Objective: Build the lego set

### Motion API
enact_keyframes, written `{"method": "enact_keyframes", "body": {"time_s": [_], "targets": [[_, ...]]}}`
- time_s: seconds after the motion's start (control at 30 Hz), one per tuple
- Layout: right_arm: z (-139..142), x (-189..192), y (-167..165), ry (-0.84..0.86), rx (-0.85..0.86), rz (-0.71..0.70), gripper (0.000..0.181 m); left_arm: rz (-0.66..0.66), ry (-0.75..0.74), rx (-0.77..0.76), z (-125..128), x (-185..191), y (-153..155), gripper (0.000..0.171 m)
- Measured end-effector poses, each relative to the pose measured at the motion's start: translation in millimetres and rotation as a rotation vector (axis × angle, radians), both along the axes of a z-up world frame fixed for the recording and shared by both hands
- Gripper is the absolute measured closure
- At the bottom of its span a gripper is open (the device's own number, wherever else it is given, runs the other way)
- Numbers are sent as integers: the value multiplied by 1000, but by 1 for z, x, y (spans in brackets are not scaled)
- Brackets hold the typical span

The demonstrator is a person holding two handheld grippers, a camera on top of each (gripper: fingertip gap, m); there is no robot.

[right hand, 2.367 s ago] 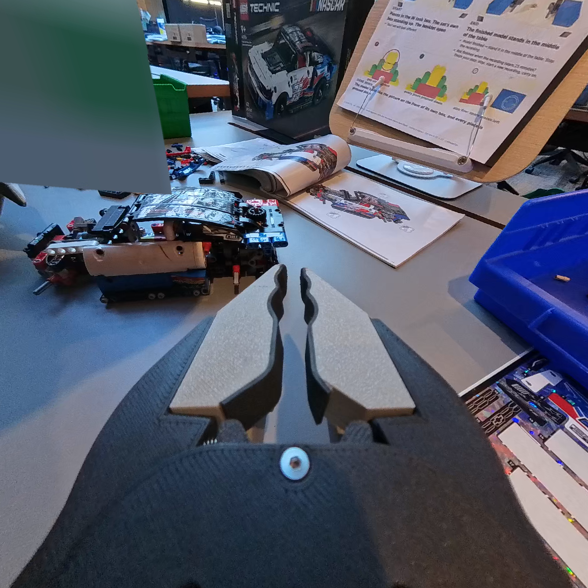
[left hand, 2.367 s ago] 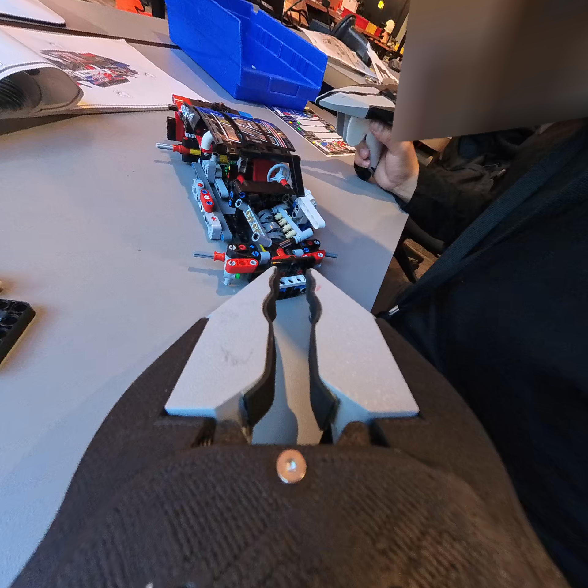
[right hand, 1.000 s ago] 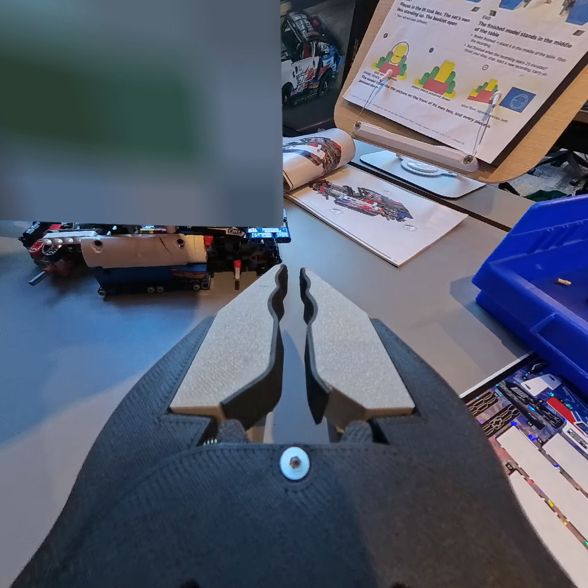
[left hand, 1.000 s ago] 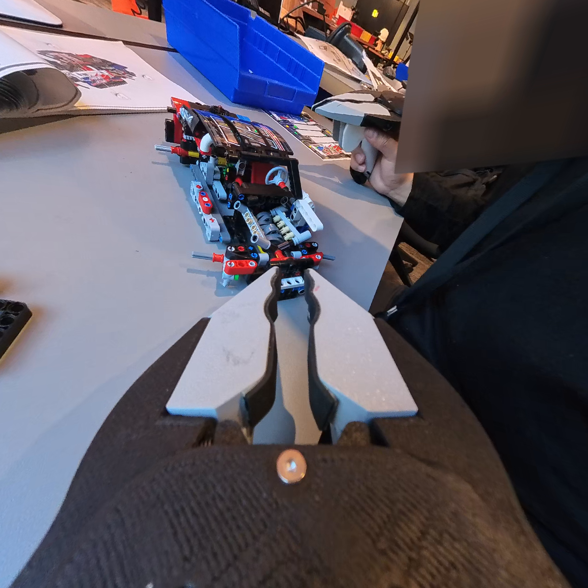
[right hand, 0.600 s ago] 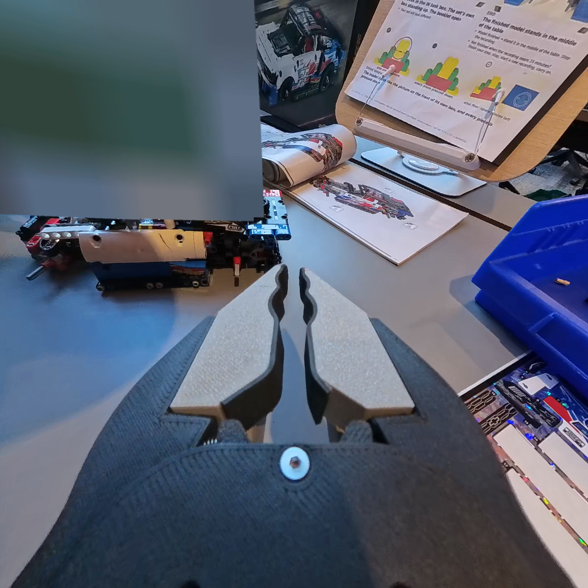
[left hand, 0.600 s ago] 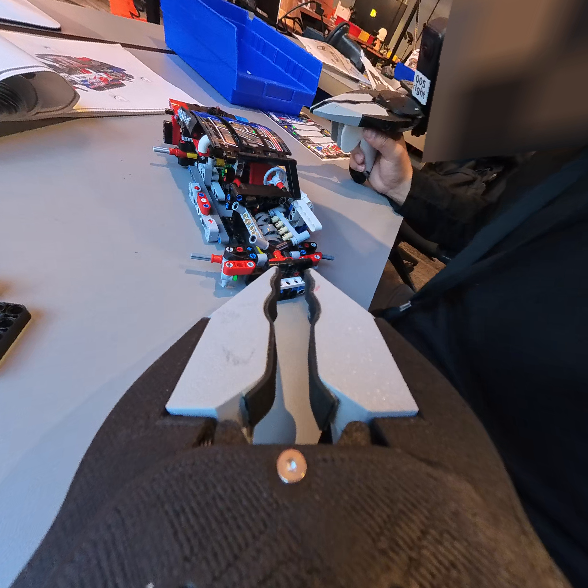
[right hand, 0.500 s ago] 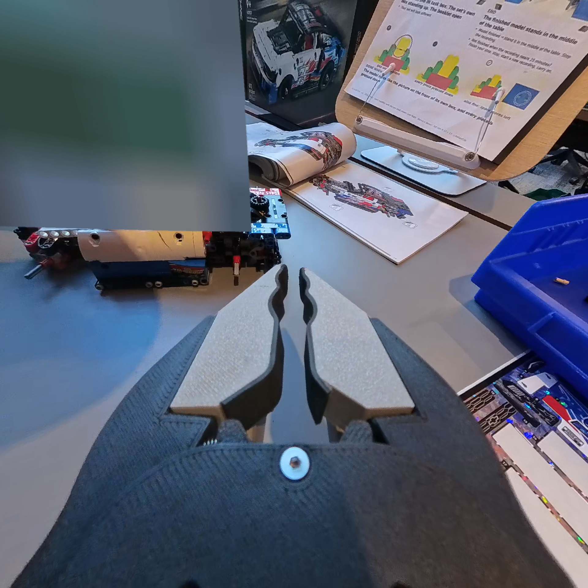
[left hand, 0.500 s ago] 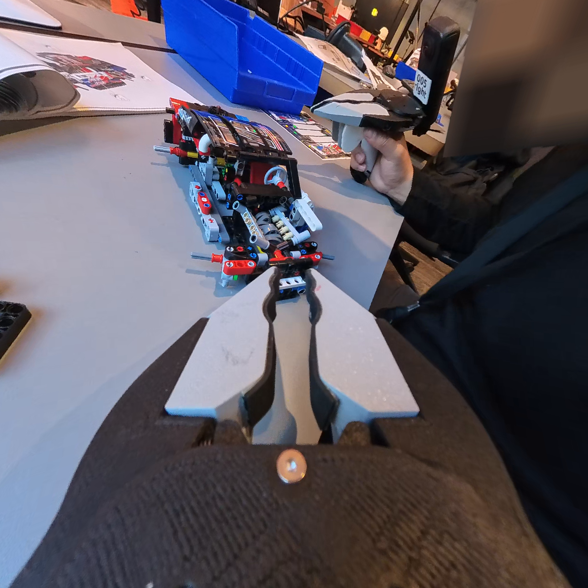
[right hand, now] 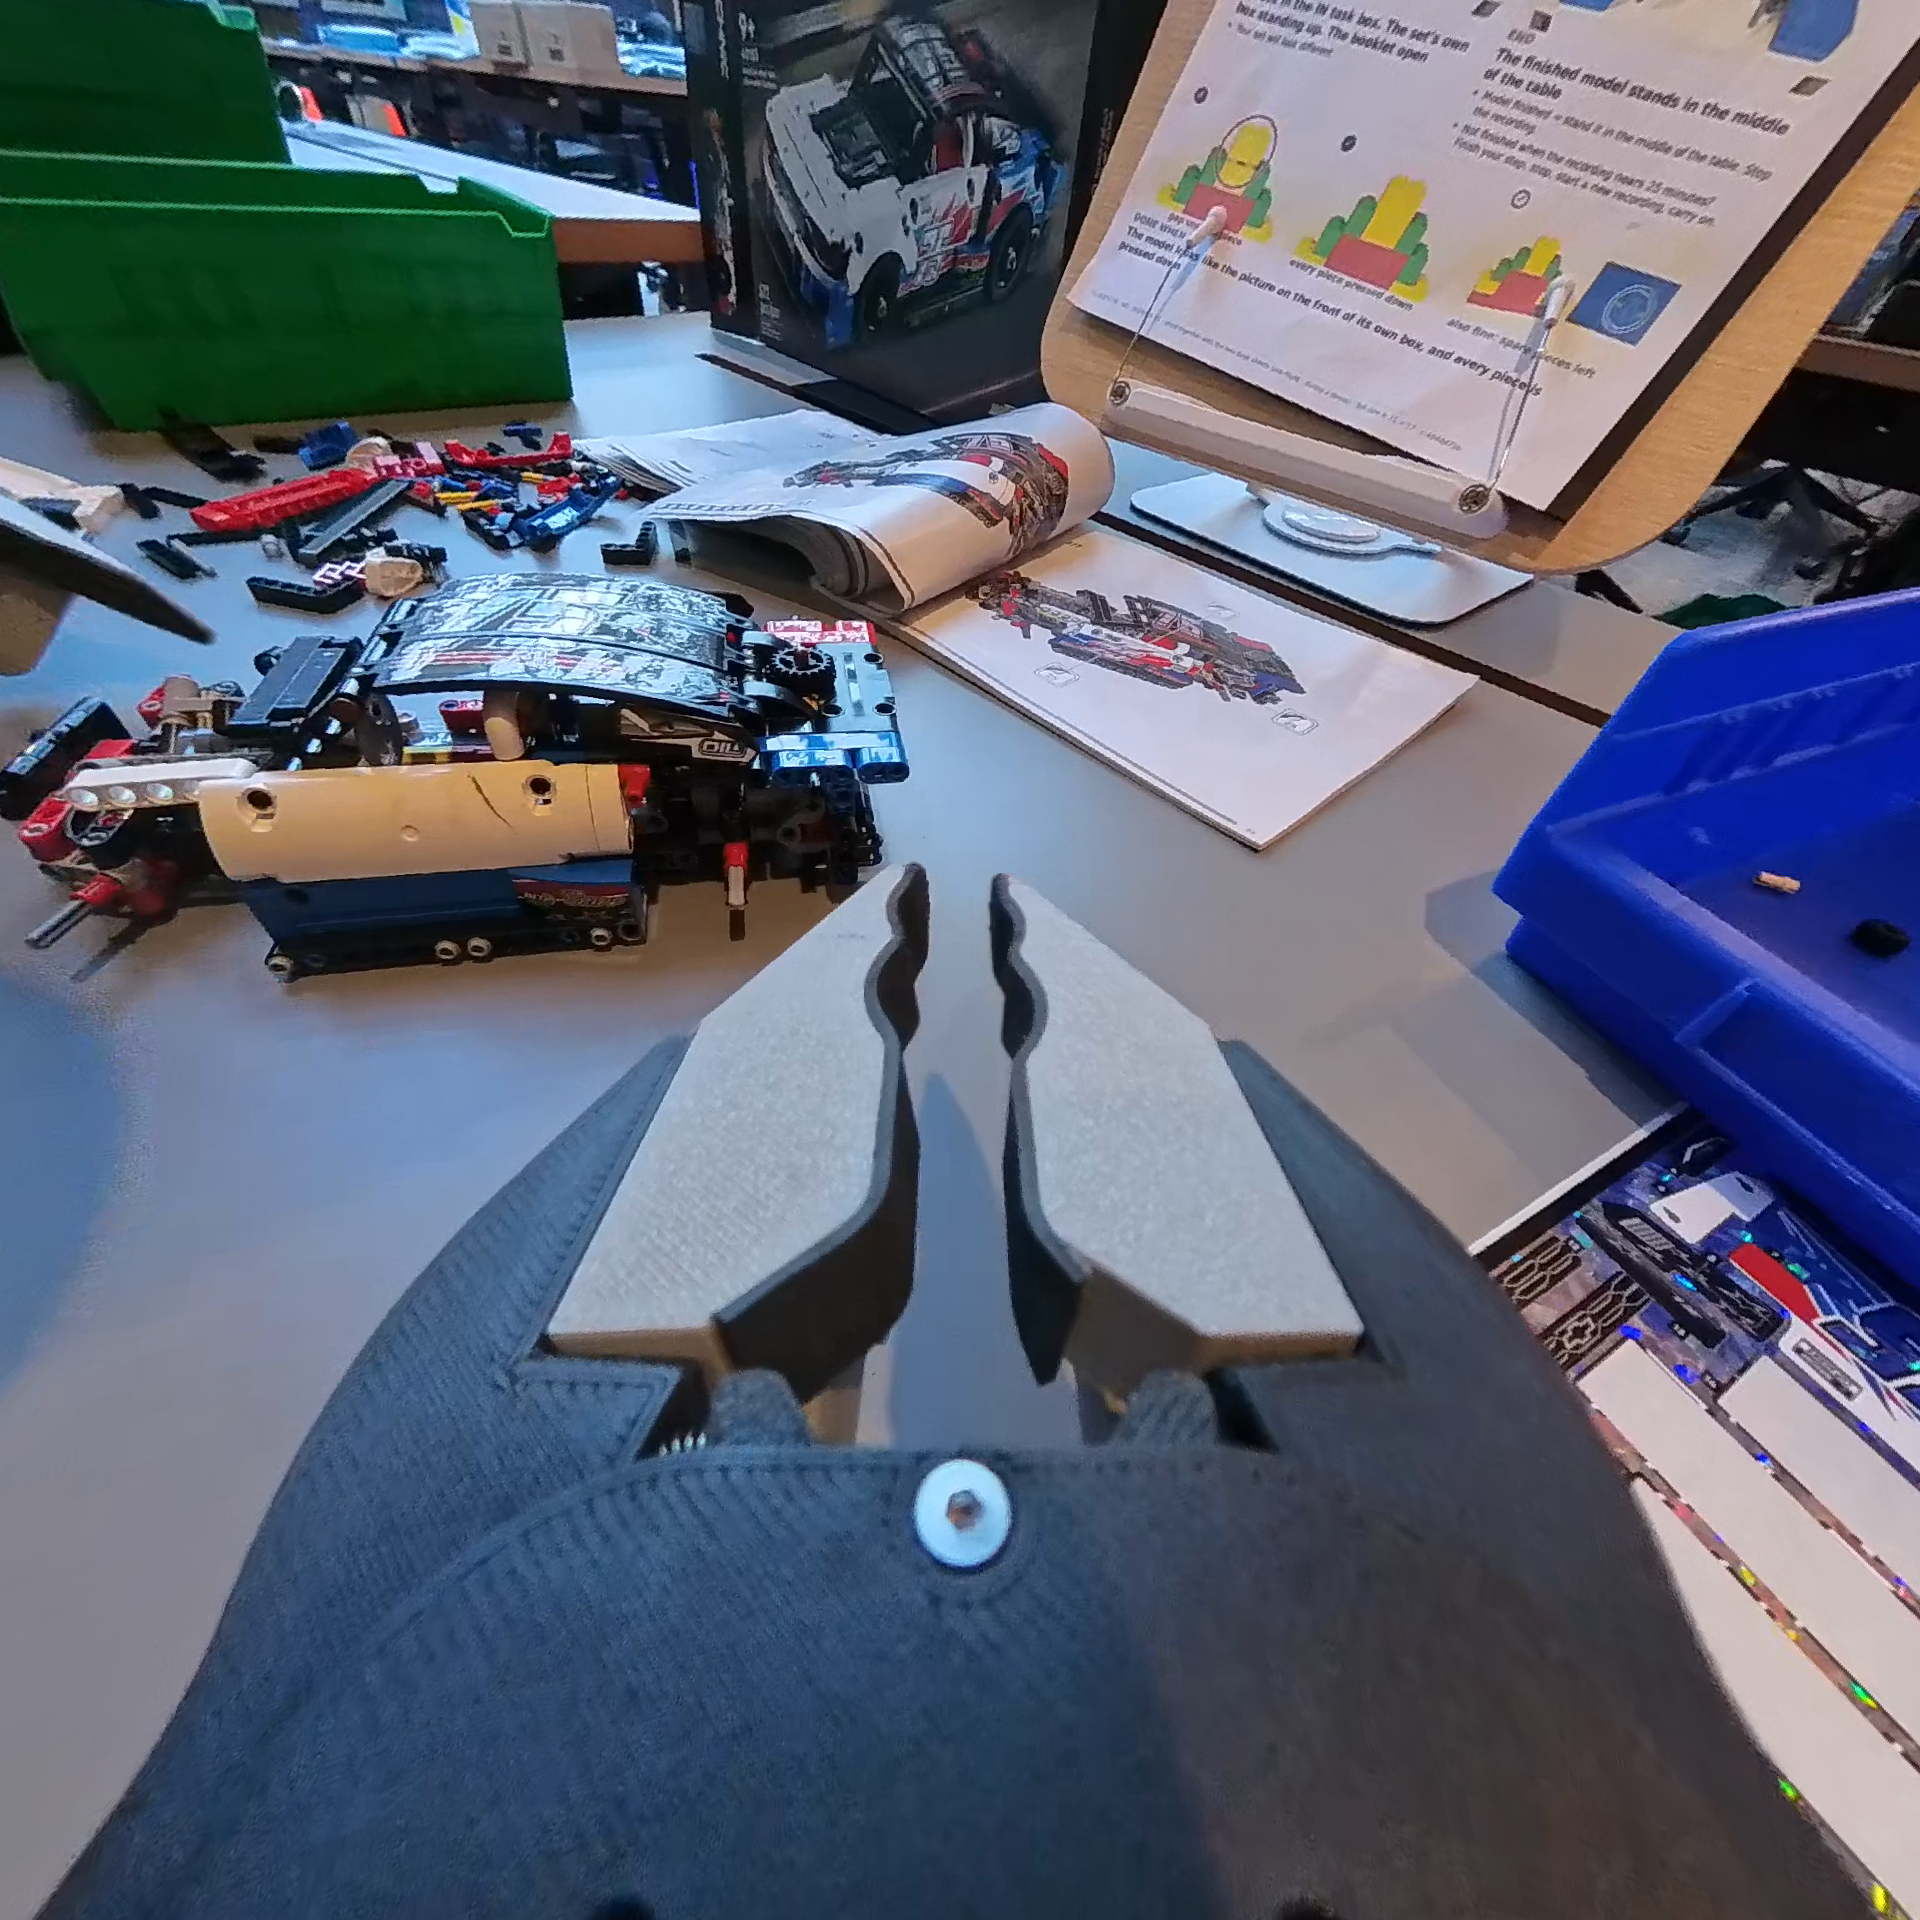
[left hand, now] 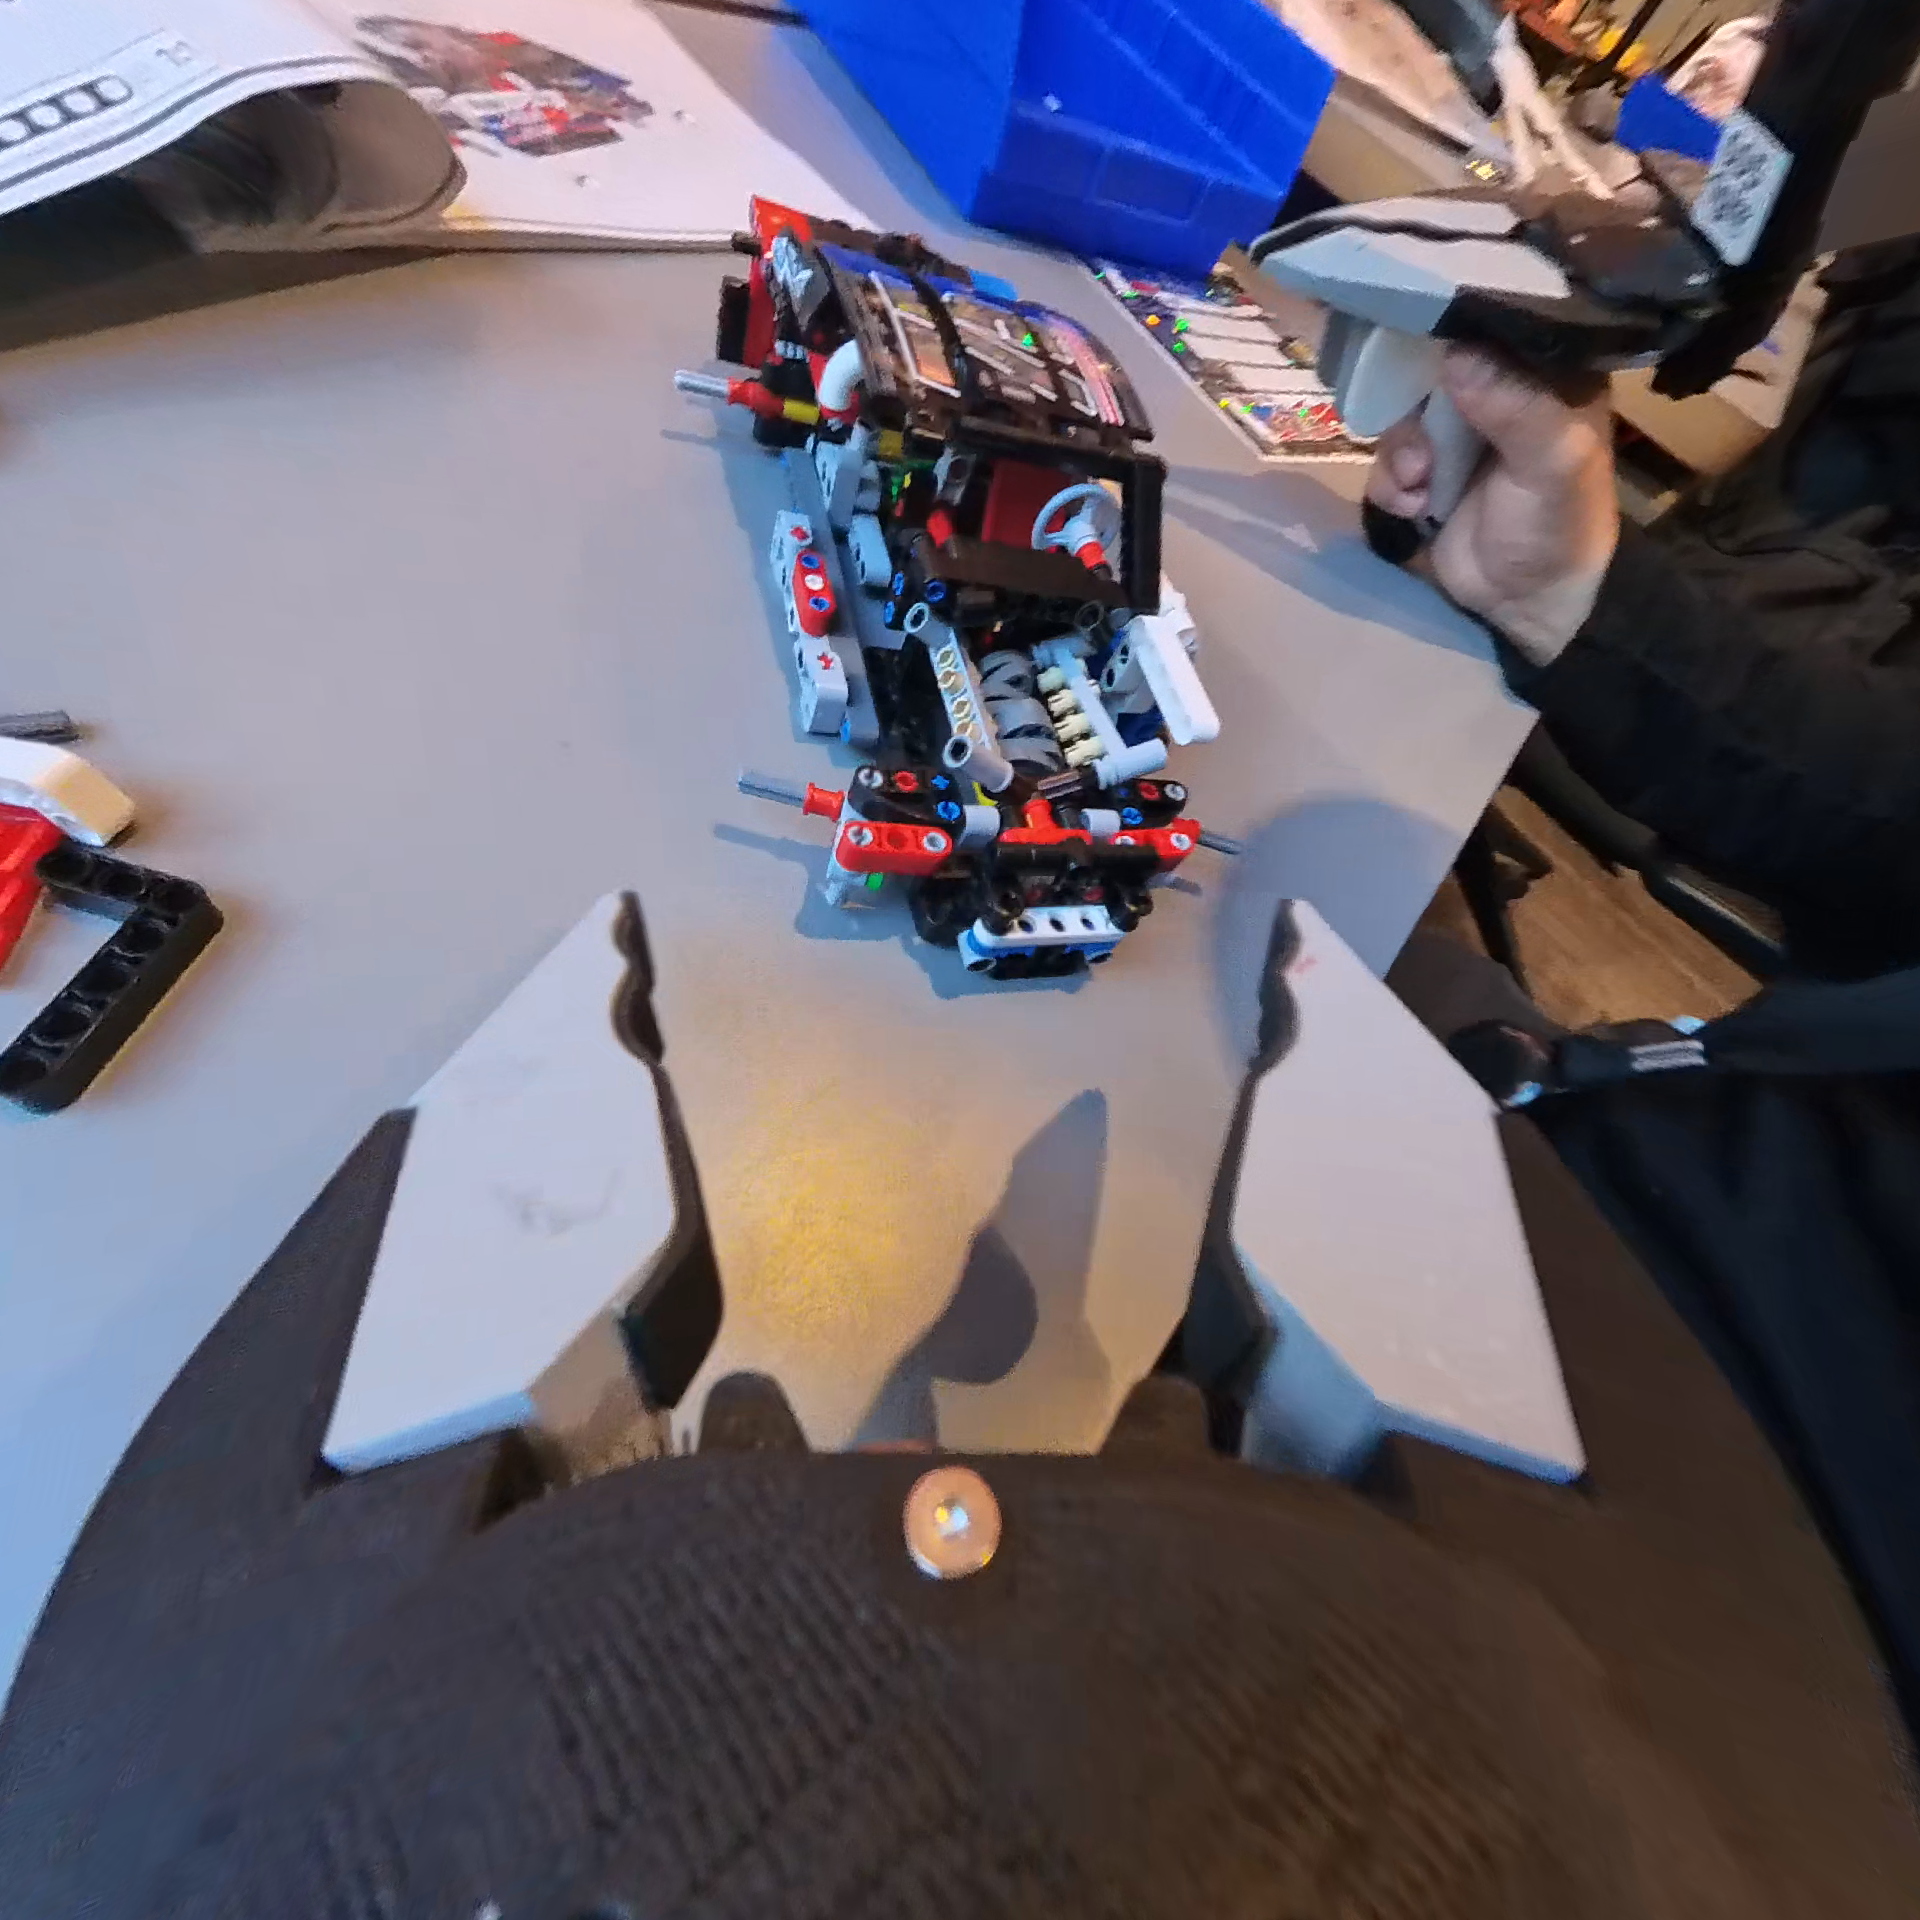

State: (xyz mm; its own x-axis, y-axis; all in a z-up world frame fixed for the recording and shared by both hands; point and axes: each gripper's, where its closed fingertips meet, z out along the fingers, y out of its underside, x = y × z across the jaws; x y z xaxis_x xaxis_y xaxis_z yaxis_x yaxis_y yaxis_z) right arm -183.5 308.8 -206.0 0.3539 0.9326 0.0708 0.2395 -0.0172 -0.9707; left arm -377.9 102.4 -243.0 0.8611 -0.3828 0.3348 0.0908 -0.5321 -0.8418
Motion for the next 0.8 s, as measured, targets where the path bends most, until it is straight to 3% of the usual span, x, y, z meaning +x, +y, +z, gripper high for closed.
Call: {"method": "enact_keyframes", "body": {"time_s": [0.13, 0.27, 0.43, 0.53, 0.8], "targets": [[1, 2, 3, 4, 10, -23, 170, 9, -56, -75, -1, 26, 5, 38], [6, 8, 7, 21, 39, -62, 172, 24, 39, -160, -11, 44, 11, 30], [8, 12, 10, 36, 39, -86, 172, 57, 133, -195, -19, 41, 23, 39], [10, 14, 11, 43, 49, -98, 173, 75, 159, -196, -22, 33, 27, 62], [24, 42, 20, 81, 64, -195, 170, 137, 191, -195, -27, 0, 33, 61]]}}
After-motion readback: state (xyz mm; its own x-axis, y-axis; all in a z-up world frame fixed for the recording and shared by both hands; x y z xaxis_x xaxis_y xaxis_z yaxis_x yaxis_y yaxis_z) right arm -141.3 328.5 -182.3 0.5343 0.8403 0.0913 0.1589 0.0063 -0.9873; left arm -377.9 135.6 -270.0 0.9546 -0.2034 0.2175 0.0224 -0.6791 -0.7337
